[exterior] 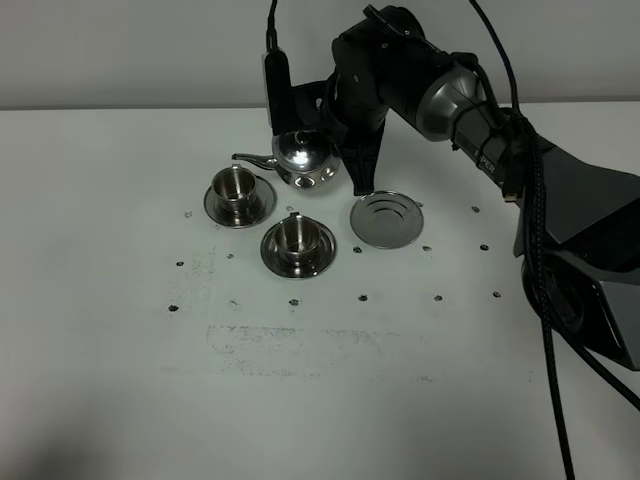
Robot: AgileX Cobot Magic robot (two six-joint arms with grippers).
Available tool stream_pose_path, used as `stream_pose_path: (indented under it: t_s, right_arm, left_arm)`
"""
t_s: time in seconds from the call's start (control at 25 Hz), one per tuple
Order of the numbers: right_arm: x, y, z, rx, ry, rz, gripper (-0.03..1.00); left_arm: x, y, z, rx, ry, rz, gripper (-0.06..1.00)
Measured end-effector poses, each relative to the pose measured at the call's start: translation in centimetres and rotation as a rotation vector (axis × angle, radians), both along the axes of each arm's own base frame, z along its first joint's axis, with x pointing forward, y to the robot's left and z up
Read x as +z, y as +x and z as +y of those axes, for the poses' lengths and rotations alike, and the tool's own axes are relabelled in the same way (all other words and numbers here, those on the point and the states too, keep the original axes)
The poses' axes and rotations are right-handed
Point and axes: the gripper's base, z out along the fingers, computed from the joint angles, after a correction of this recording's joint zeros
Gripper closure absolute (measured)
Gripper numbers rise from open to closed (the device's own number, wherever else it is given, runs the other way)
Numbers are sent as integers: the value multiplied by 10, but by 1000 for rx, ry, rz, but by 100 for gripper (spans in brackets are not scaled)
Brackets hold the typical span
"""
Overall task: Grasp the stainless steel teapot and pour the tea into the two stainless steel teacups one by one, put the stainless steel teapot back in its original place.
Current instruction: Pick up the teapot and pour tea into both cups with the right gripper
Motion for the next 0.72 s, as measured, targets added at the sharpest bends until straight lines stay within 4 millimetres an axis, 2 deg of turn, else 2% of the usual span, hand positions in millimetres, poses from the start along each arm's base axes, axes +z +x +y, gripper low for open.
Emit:
stream_pose_path:
  t_s: [0.28, 0.72]
  right_arm:
    - [-11, 4, 2, 35, -58, -42, 79]
    - [-7, 10, 1, 69, -133, -133, 79]
  left_arm:
    - [0, 0, 0, 0, 0, 0, 66]
    - [0, 0, 0, 0, 0, 0, 66]
